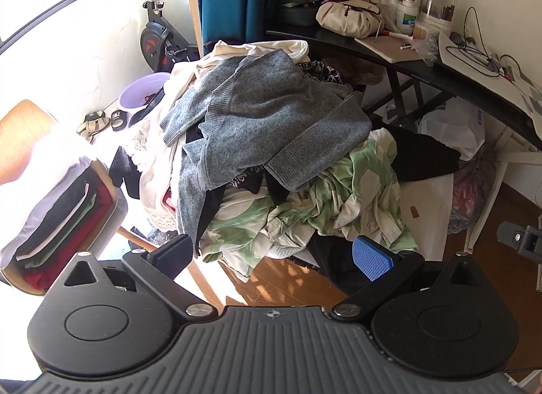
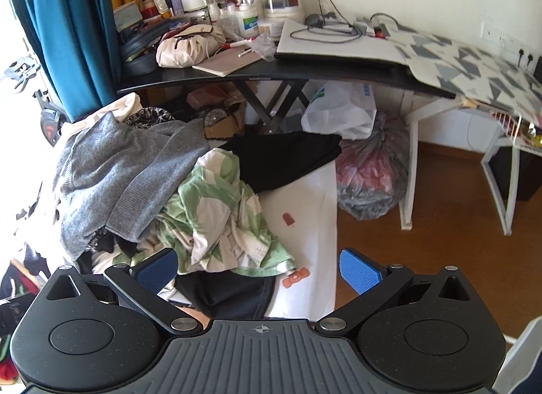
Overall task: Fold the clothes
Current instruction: 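Move both tools toward the grey knit sweater on the clothes heap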
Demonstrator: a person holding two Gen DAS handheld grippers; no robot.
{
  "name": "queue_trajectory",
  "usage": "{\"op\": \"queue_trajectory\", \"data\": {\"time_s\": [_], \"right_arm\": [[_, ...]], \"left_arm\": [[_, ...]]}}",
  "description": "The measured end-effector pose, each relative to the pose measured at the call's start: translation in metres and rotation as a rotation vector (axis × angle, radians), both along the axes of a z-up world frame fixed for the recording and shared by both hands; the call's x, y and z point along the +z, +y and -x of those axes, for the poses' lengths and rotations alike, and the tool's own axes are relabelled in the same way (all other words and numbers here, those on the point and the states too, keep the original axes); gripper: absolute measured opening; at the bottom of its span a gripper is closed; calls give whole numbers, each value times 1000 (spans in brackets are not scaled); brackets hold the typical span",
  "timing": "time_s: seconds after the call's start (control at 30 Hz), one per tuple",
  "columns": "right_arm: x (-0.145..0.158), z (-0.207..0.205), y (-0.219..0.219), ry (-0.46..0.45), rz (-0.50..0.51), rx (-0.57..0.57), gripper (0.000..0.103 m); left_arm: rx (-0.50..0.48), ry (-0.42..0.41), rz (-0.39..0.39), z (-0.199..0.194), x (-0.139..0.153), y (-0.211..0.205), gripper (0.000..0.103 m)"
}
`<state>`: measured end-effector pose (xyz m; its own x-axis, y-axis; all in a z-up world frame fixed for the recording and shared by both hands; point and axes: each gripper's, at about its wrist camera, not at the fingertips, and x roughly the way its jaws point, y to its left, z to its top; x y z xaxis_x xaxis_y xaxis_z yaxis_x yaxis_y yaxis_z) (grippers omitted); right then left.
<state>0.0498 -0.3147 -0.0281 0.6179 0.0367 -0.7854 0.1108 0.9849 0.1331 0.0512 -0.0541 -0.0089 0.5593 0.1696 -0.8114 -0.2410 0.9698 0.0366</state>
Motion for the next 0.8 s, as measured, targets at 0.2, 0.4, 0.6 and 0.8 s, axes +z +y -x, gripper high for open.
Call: {"op": "queue_trajectory", "data": {"time_s": [0.2,0.4,0.6,0.8], "right_arm": [[-2,-4,-5,-10,10,23,102],[-2,-6,-7,-16,-18,47,102],[-3,-6,-10,-28,-40,43,102],[0,-6,-3,-90,2,84,102]], "left_arm": [[-26,-33,-11,-3,7,7,102],[-43,-75,-68,-2,10,12,102],[-38,-85,-107,-3,12,19,102],[19,-97,-24,4,9,36,102]]}}
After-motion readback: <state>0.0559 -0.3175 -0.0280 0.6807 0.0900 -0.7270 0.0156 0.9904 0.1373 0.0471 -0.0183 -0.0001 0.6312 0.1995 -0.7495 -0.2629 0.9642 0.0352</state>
